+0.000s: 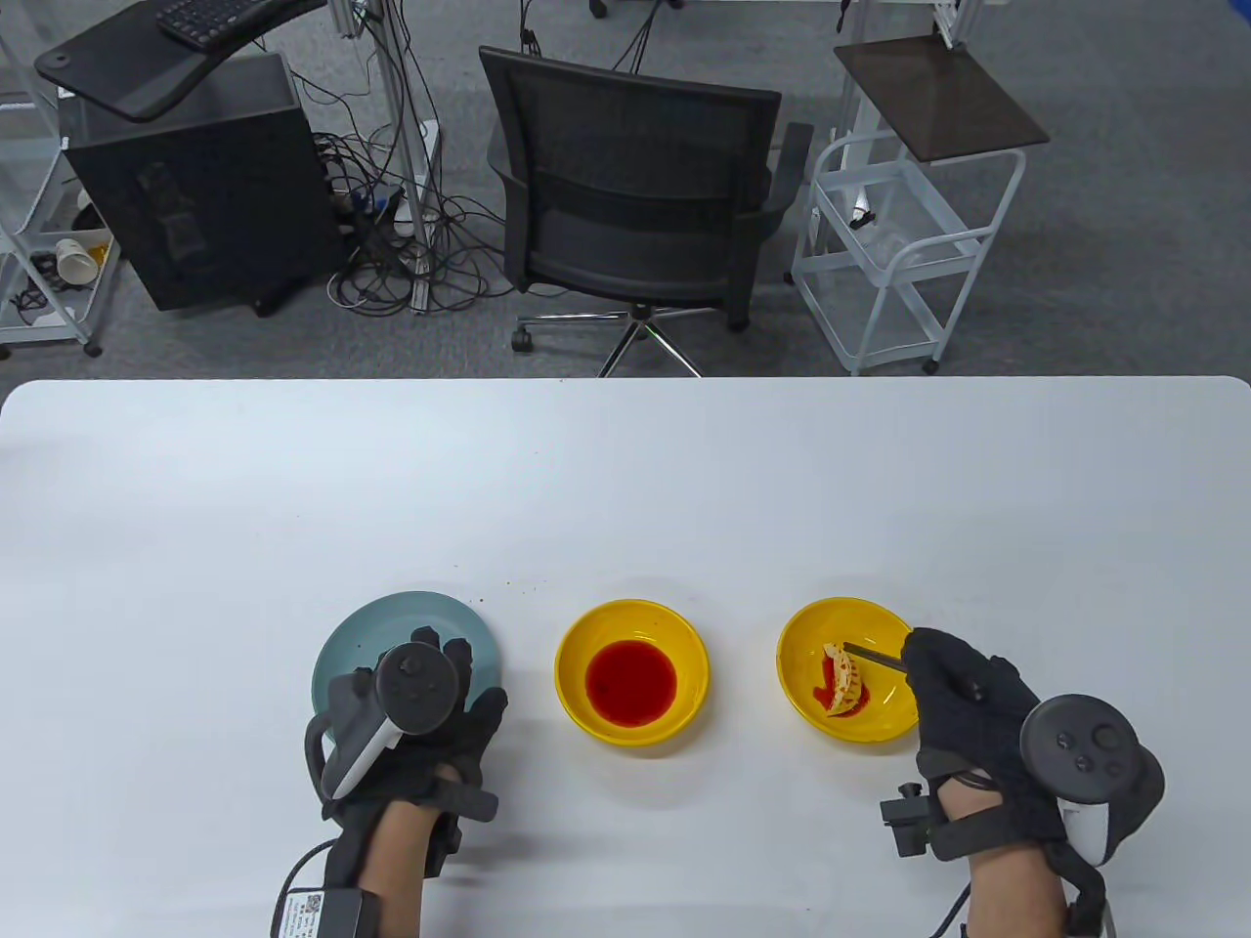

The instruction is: Dip chopsticks into soy sauce and dot onto dumpling

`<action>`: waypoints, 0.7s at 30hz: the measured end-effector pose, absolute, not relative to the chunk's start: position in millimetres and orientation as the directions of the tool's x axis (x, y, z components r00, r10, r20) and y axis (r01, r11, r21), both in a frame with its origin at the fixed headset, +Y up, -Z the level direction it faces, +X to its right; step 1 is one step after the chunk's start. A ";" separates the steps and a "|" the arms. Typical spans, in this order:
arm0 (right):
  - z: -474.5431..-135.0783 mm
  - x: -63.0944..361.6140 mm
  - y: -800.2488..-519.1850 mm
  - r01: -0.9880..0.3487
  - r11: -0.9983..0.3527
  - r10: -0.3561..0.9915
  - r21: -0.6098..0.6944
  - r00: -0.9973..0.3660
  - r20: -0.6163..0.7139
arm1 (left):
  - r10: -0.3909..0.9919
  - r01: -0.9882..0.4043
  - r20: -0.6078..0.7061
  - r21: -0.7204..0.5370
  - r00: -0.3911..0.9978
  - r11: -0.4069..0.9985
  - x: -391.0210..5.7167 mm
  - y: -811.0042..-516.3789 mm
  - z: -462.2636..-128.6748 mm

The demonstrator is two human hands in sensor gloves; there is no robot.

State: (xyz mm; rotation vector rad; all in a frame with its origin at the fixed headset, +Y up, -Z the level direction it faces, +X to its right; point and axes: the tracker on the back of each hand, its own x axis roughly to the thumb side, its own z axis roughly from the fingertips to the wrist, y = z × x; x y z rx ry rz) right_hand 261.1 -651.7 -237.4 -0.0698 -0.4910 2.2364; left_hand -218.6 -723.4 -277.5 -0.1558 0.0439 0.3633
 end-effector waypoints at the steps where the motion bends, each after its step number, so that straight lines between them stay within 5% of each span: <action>1: -237.5 260.1 -651.9 -0.720 -0.588 0.740 -0.368 -0.663 0.115 | 0.350 -0.357 -0.070 -0.143 0.934 0.923 -218.5 -723.4 -277.5; 9: -234.8 241.2 -648.5 -0.776 -0.533 0.726 -0.338 -0.624 0.288 | 0.342 -0.348 -0.067 -0.138 0.937 0.927 -217.3 -723.1 -277.3; 21: -220.7 145.6 -660.8 -0.662 -0.730 0.457 -0.169 -0.658 0.599 | 0.323 -0.327 -0.055 -0.123 0.945 0.937 -215.2 -722.5 -277.0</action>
